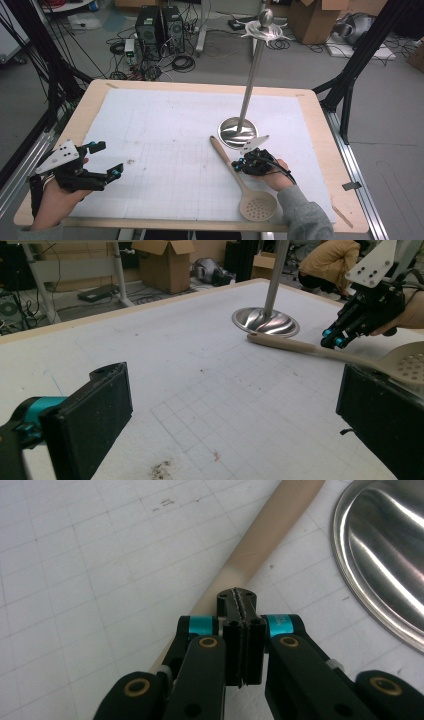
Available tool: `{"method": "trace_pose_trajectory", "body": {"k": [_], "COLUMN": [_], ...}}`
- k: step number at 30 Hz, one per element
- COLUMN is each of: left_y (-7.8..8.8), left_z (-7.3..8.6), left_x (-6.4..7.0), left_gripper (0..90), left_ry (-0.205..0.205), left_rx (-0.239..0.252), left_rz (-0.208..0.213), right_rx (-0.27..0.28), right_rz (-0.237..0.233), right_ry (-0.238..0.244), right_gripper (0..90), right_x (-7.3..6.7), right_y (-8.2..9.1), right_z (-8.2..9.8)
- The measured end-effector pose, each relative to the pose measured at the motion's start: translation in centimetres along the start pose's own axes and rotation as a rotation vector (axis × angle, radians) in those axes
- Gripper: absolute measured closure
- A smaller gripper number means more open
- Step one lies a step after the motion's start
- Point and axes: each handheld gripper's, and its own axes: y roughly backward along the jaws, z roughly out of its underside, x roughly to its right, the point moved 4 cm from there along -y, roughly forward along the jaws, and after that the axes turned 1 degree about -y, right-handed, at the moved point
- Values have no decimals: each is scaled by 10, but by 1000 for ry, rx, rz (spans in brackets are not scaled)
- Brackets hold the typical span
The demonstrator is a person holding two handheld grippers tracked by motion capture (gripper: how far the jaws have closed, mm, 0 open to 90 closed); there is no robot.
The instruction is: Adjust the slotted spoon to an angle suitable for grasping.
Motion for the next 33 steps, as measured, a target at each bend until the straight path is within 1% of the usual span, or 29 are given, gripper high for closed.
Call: {"method": "trace_pose_trajectory", "body": {"k": [4,5,9,12,14,16,17,24,28,29,30,32,33], "left_y": [1,1,2,2,2,2,3,5,5,5,5,5,6], "left_z": [1,1,0,1,1,1,1,2,2,2,2,1,1], "left_x": [0,0,0,0,-1,-1,0,-1,0,0,-1,0,0], "left_gripper": [19,19,19,19,19,19,19,19,18,19,19,19,19], "left_ry": [2,1,2,4,3,4,7,6,6,6,3,6,7], "left_rx": [-3,-2,0,1,-1,-1,0,0,-2,-2,-2,0,1], "left_rz": [0,0,1,0,0,0,-1,-5,-4,-4,-4,-6,-6], "right_rx": [-26,-43,-57,-80,-86,-86,-81,-90,-106,-111,-111,-112,-112], "right_rz": [-3,-5,-8,-7,-13,-13,-24,-42,-48,-57,-57,-64,-73], "right_ry": [35,36,42,52,73,79,79,83,104,114,114,131,150], "right_gripper": [900,900,900,900,900,900,900,900,900,900,900,900,900], "right_x": [-2,-2,-3,-4,-6,-7,-9,-13,-16,-19,-19,-22,-25], "right_y": [-4,-6,-10,-11,-15,-17,-20,-25,-28,-30,-30,-32,-36], "right_z": [-7,-11,-15,-20,-25,-28,-31,-36,-40,-43,-43,-47,-51]}}
